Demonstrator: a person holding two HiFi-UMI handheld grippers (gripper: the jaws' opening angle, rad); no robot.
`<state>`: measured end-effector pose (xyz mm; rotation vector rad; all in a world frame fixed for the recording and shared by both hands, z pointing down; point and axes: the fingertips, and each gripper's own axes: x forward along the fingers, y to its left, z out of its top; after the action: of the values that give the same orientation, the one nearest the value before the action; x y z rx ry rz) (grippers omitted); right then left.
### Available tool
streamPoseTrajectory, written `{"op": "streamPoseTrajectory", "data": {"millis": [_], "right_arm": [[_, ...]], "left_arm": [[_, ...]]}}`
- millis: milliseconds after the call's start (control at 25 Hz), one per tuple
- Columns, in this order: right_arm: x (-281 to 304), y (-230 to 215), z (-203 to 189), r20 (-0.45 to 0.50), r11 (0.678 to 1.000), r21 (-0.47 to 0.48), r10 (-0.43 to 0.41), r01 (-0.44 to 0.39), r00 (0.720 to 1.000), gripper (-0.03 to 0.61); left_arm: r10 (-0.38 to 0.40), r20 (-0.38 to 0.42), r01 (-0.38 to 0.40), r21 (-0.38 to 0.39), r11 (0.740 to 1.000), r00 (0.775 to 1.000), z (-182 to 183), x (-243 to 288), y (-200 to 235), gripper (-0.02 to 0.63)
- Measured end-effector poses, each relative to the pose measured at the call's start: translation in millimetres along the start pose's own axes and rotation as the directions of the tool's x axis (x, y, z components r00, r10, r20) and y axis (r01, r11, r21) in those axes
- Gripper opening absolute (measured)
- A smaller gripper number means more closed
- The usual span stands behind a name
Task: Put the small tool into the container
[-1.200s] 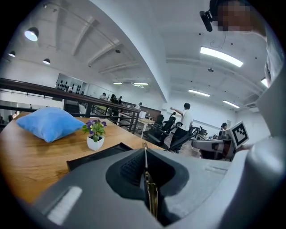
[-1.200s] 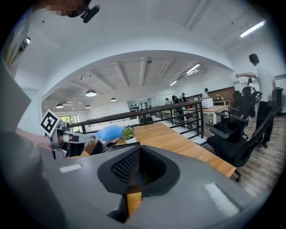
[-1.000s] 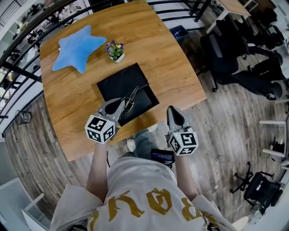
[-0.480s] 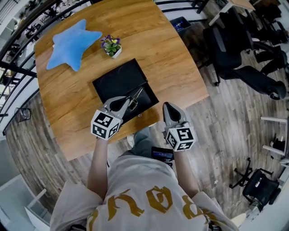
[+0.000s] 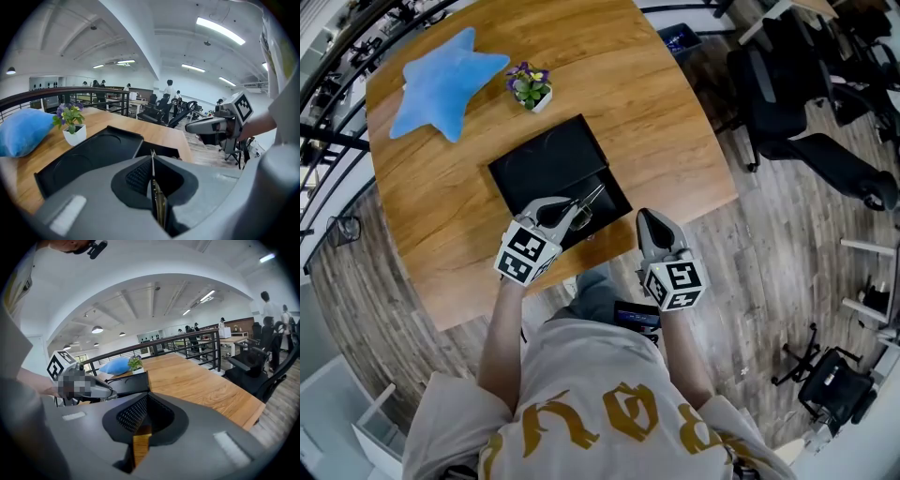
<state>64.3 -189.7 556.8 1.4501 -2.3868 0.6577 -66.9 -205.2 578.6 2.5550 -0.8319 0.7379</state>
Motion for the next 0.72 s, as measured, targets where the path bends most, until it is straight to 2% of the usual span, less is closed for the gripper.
{"op": "streamPoseTrajectory", "data": {"millis": [200, 400, 720], "right_arm": [[3.7, -0.1, -1.5, 0.0, 1.0, 0.024, 0.014, -0.014, 1.0, 0.023], [4.2, -1.7, -3.5, -0.007, 1.0, 0.026, 0.01, -0.009, 1.0, 0.023], [2.2, -2.3, -5.8, -0.011, 0.999, 0.033, 0.004, -0.003, 1.0, 0.023]], "left_arm": [[0.049, -0.058, -0.048, 0.016, 0.999, 0.997, -11.7, 10.4, 6.5, 0.009], [0.079, -0.125, -0.07, 0.079, 0.994, 0.989, -19.6, 19.4, 7.3, 0.009], [0.134, -0.16, -0.109, 0.159, 0.981, 0.978, -24.0, 28.0, 8.3, 0.01]]}}
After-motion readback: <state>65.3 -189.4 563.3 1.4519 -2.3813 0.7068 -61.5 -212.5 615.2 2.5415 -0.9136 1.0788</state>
